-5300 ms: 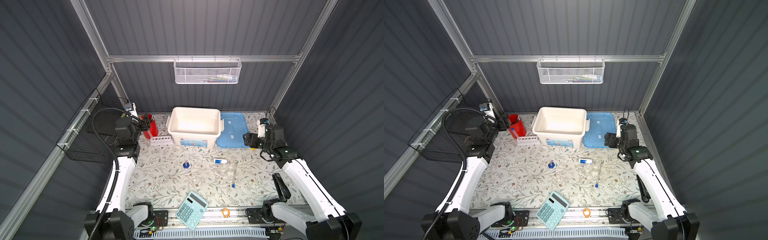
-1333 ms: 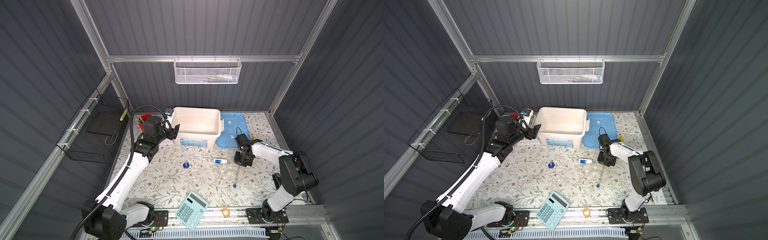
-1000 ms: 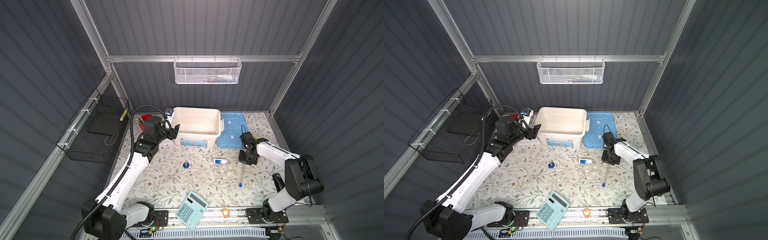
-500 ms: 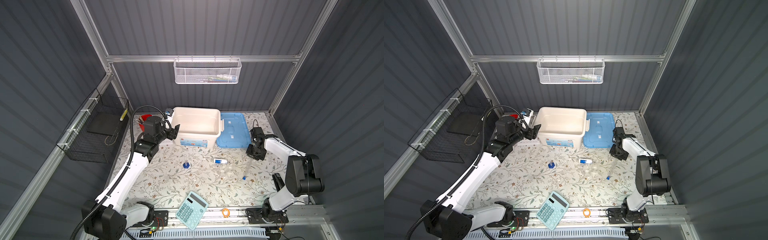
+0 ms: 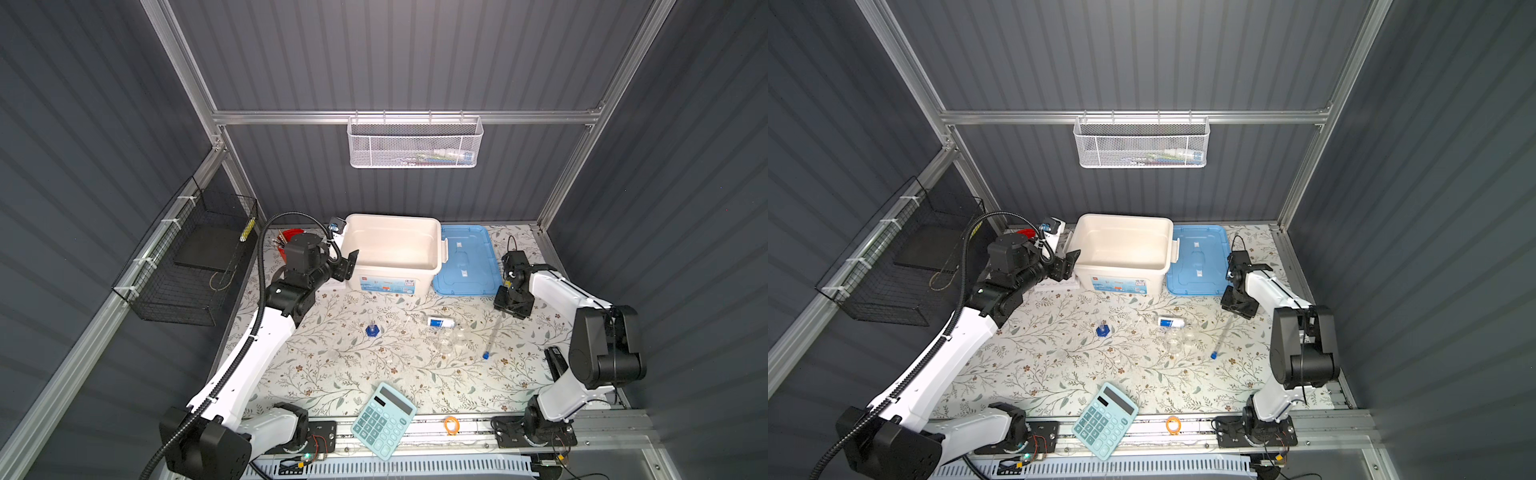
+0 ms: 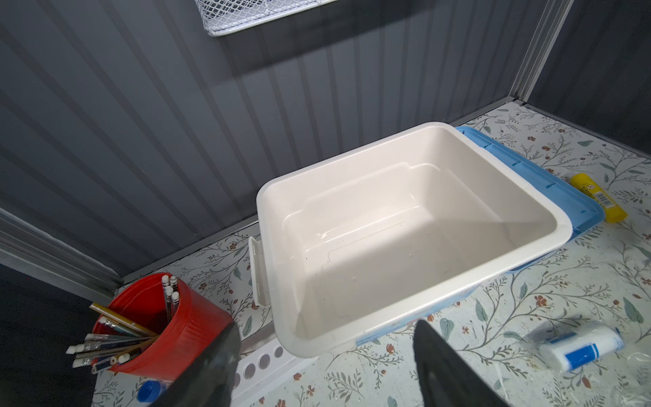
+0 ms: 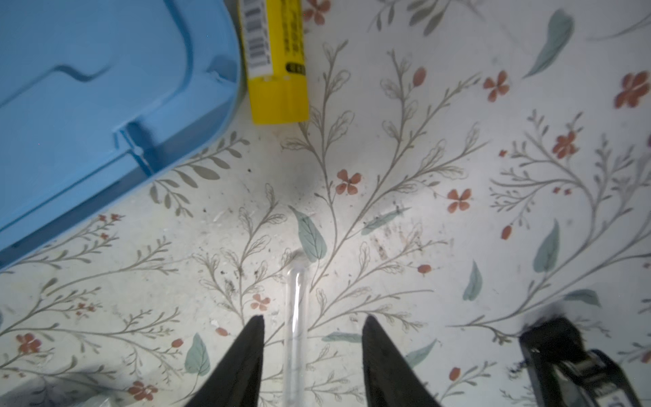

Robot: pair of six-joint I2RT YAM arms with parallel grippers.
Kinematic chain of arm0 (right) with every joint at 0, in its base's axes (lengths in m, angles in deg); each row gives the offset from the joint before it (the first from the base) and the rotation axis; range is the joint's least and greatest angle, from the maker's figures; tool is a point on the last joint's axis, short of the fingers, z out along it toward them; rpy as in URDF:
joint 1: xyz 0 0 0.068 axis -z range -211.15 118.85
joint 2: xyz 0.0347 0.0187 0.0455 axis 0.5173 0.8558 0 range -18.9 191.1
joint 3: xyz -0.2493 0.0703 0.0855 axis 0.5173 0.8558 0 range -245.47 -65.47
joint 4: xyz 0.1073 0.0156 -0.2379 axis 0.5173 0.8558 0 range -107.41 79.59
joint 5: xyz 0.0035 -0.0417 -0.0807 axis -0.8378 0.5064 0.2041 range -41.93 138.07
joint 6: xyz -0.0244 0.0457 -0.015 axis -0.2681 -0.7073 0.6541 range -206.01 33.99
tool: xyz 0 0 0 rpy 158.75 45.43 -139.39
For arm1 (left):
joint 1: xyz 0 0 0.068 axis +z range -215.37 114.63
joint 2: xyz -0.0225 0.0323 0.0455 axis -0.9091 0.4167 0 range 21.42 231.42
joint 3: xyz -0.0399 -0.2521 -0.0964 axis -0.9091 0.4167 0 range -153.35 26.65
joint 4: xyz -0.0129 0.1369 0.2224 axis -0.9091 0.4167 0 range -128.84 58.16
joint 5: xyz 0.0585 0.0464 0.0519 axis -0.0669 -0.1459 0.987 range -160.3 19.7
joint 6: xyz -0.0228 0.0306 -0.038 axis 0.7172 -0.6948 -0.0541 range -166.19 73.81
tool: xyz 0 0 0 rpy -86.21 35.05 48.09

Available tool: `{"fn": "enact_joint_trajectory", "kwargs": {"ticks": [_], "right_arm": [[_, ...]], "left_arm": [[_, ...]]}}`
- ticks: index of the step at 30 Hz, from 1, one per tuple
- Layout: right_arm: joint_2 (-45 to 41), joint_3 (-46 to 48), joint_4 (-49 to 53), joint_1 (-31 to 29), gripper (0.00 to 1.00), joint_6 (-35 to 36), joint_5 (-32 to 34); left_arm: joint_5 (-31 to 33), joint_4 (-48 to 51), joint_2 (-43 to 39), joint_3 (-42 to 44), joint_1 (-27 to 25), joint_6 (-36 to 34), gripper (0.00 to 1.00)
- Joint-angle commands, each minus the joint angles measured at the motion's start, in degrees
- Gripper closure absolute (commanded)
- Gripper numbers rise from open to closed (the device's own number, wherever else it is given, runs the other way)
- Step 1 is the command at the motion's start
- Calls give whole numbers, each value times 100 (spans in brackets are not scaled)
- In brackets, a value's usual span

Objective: Organize the chemistry lab equipment

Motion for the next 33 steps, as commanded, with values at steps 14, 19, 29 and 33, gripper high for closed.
{"fn": "enact_joint_trajectory", "kwargs": {"ticks": [14, 19, 29, 33], "right_arm": [[-1466, 322, 668, -986, 48, 4805, 1687], [-2255, 1235, 651, -1484, 42, 6080, 949], [-2700, 2238, 368, -1954, 35, 6336, 820], [-2675, 2407, 70, -2029, 33, 6239, 605]], "left_arm": [[76, 435, -286, 83, -34, -412, 23], [14, 371, -325, 212, -34, -438, 23], [30, 306, -430, 334, -34, -456, 23], [35, 316, -420, 334, -30, -462, 23]]}}
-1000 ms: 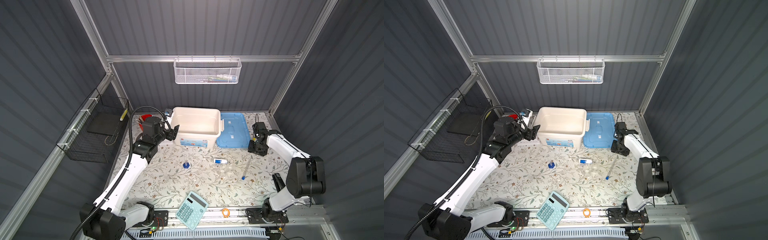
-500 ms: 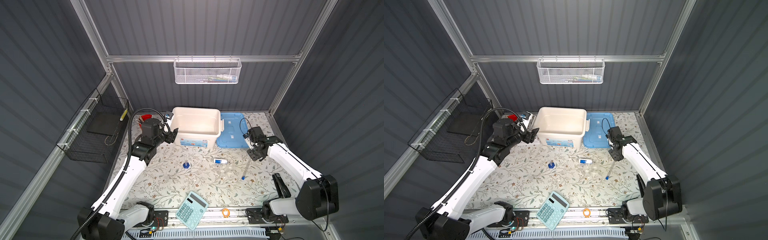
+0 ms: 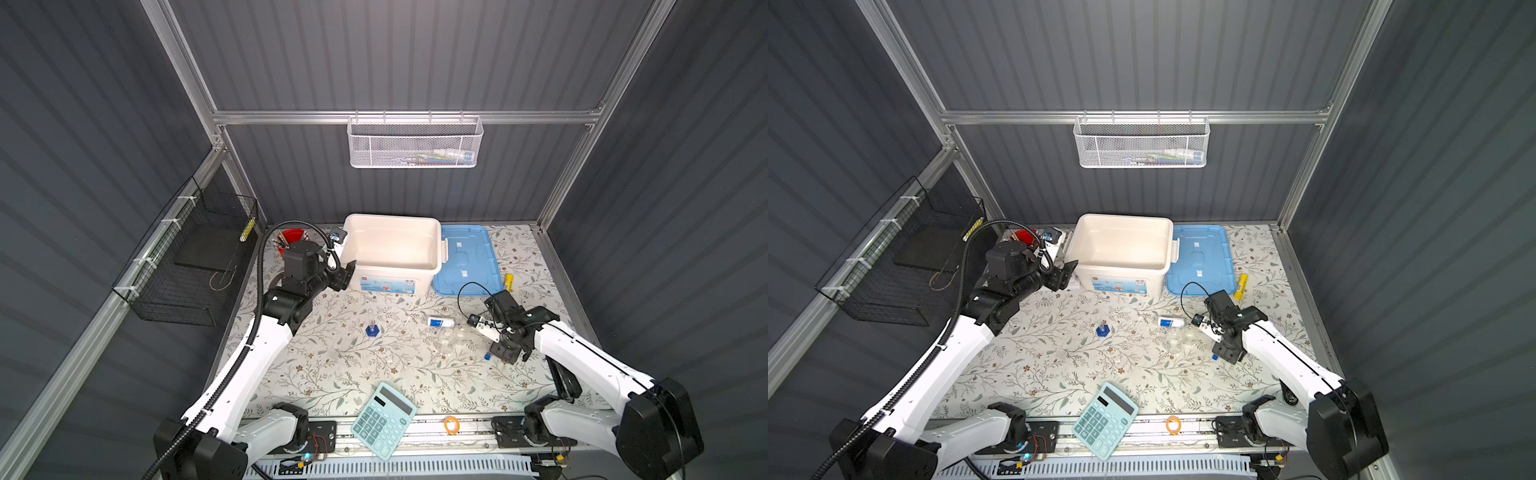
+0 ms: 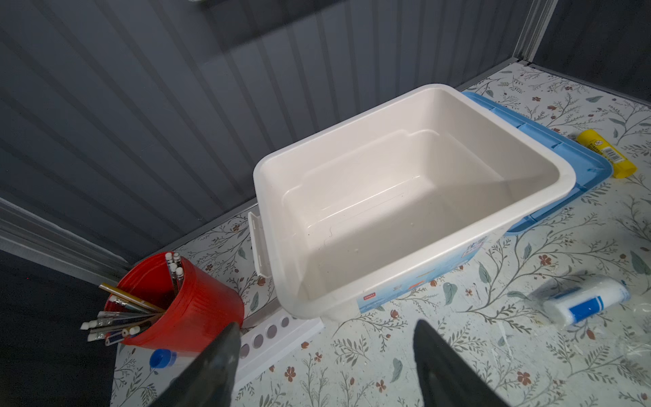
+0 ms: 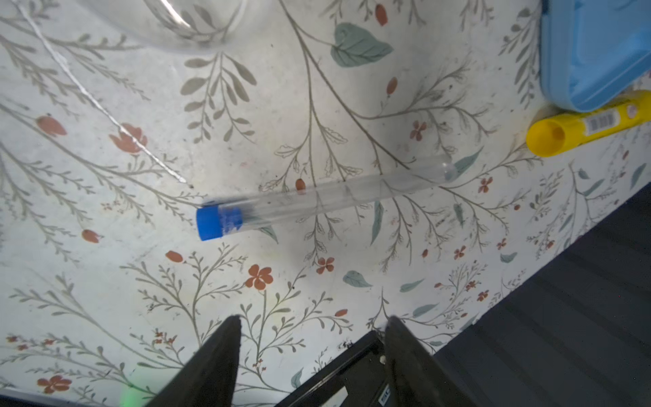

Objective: Organize the chemistry lab equipment

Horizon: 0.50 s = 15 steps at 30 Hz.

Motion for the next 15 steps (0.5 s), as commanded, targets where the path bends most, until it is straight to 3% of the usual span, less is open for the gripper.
{"fn": "enact_joint_trajectory", "kwargs": {"ticks": [1, 15], "right_arm": [[-5, 132, -366, -74, 33, 44, -278], [310, 305, -839, -106, 28, 395, -285]], "left_arm": [[3, -69, -111, 67, -29, -114, 23], [89, -65, -196, 89, -29, -178, 23]]}}
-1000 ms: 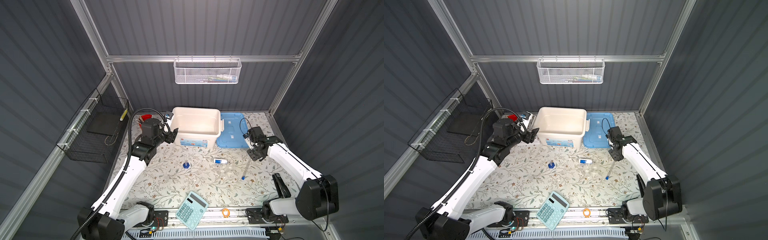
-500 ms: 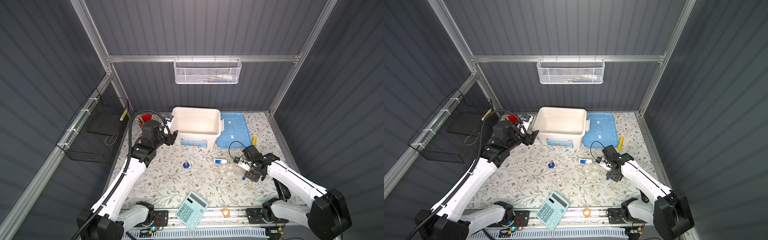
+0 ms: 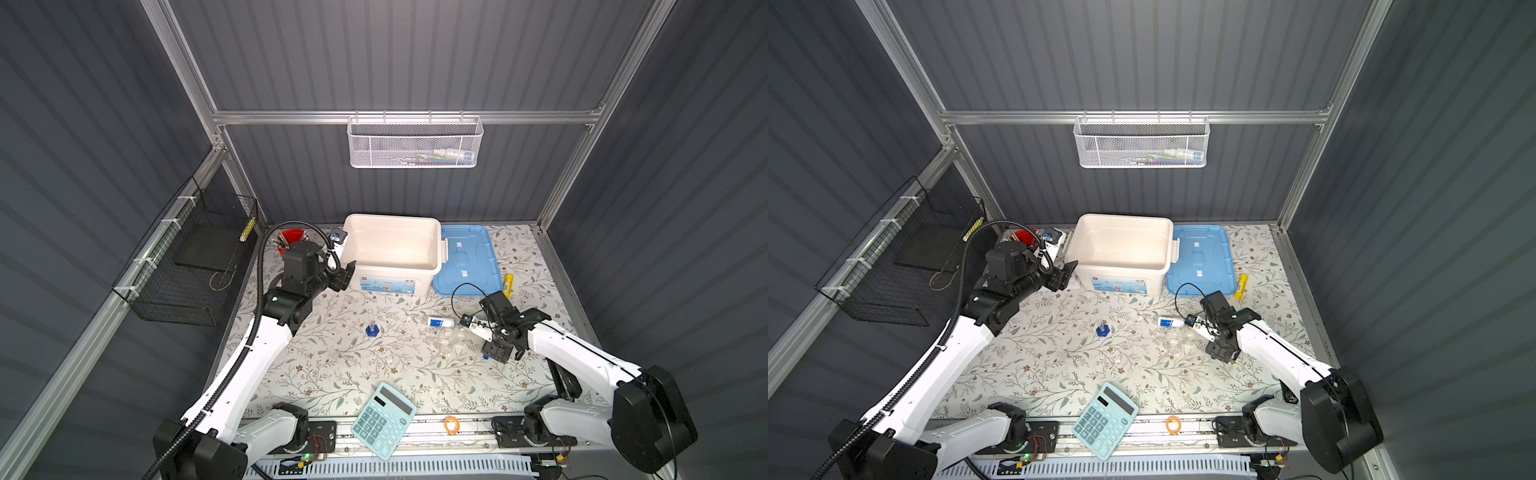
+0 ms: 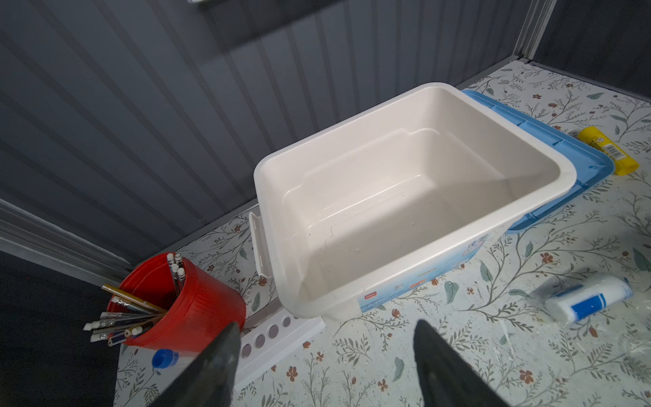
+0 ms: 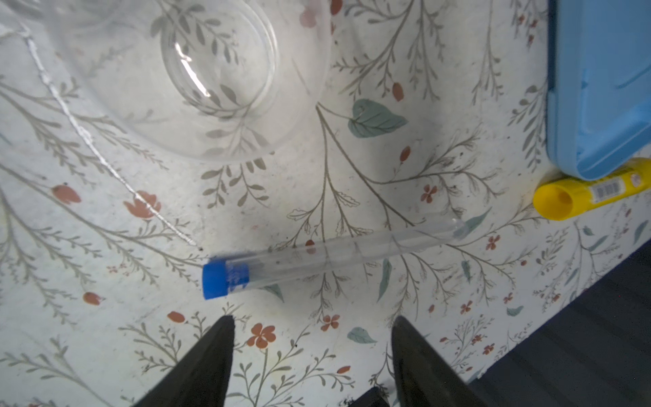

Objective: Organize the chemistry lab equipment

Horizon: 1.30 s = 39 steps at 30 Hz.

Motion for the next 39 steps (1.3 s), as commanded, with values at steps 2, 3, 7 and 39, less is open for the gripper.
{"fn": "enact_joint_trajectory", "kwargs": {"ticks": [2, 3, 7, 39], "right_arm": [[-12, 153, -45, -30, 27, 152, -12], [-10, 180, -60, -31, 27, 162, -17], [-27, 246, -101, -29, 27, 185, -96], [917, -18, -705, -11, 31, 373, -485]], "left_arm": [[87, -76, -151, 72, -25, -115, 23], [85, -80, -156, 80, -29, -114, 23], [76, -71, -143, 65, -29, -115, 23], [225, -80, -214, 83, -25, -219, 22]]}}
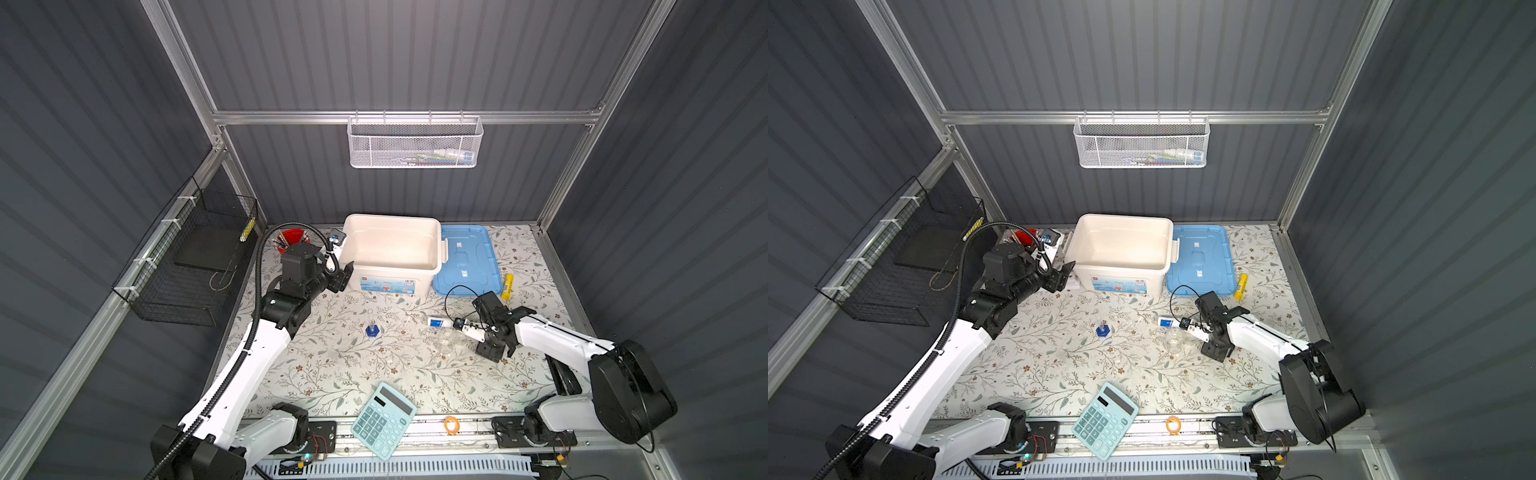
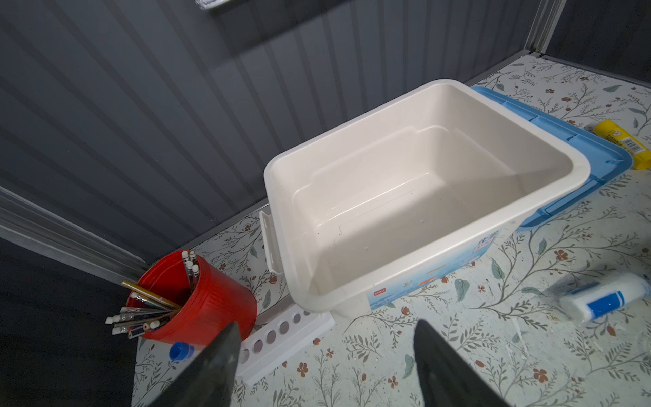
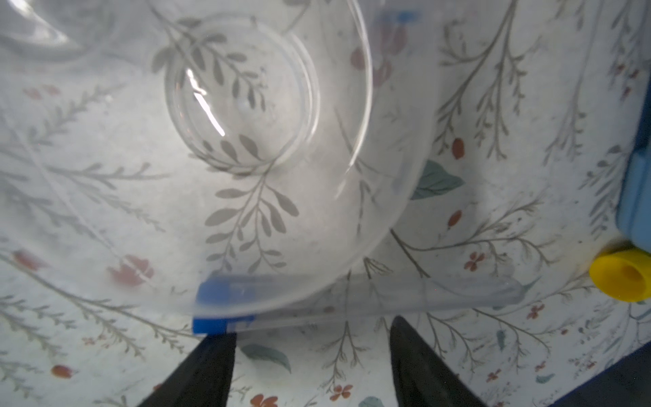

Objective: Organize the chemistry lab equipment

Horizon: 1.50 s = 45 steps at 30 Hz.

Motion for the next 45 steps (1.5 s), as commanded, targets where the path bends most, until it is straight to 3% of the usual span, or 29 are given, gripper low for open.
{"fn": "enact_joint_trajectory", "kwargs": {"ticks": [1, 13, 26, 45], "right_arm": [[59, -86, -17, -10, 31, 41, -215], [-49, -218, -5, 91, 29, 166, -329], [402, -417, -176, 221, 27, 383, -627], [533, -516, 57, 285, 37, 229, -940]], "left_arm": [[66, -67, -99, 19, -29, -94, 22], [22, -67, -126, 14, -29, -85, 22], [-2, -58, -190, 17, -29, -89, 22], [12, -49, -220, 7, -29, -104, 22]]}}
